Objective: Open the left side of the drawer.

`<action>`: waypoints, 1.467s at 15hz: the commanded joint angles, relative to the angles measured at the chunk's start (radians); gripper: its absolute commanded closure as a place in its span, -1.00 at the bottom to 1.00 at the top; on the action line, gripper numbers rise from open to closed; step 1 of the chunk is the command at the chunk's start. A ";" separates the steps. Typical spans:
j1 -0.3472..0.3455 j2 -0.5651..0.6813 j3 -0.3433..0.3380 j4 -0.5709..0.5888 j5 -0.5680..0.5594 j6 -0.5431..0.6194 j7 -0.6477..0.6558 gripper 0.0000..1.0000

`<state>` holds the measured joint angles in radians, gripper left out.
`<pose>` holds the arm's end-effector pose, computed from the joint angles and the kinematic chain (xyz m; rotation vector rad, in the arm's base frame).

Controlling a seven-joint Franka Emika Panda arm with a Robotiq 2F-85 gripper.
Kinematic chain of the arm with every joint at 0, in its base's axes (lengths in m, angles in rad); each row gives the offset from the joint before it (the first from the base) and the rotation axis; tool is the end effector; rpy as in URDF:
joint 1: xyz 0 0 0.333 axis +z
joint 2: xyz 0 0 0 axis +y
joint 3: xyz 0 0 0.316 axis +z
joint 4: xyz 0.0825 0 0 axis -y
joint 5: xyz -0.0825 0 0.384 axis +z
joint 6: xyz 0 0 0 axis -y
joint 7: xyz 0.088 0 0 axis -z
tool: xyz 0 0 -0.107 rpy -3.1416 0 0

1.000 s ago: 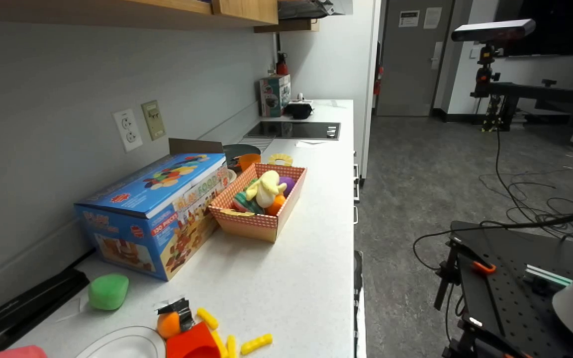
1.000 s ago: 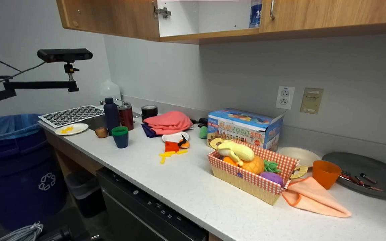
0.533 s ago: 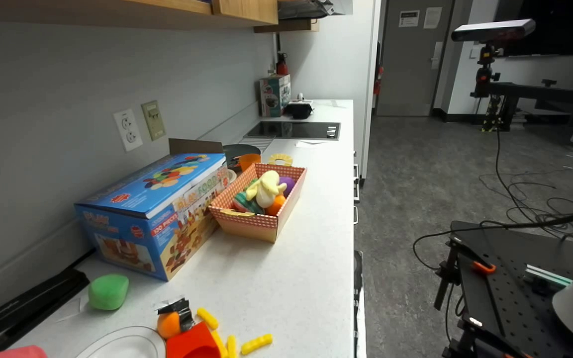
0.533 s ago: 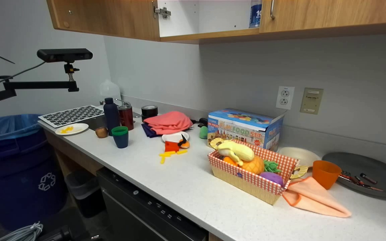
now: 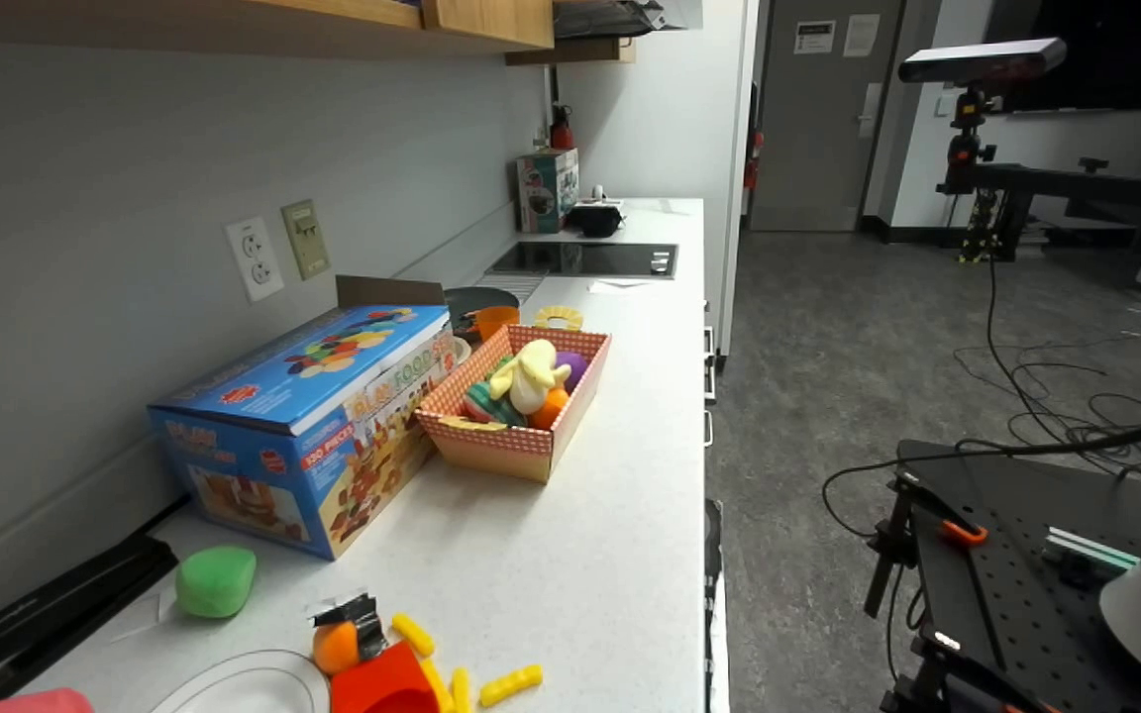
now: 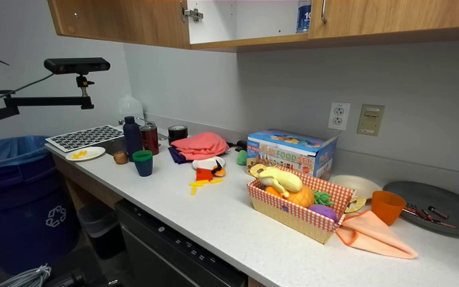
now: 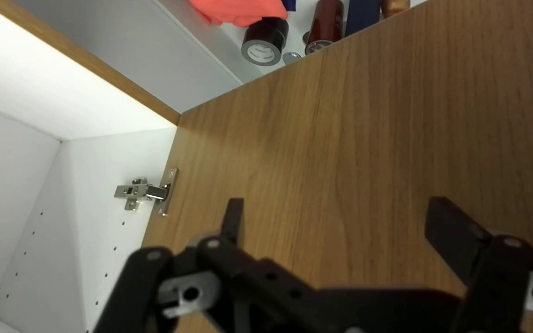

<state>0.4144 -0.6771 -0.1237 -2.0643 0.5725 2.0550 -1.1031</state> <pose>0.3472 0.1100 0.7607 -2.0291 -1.5401 -1.1565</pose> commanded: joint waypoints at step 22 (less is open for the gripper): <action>-0.245 -0.196 0.087 -0.179 0.010 0.196 0.024 -1.00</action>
<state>0.2172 -0.7666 -0.0946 -2.1193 0.6093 2.1145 -1.1393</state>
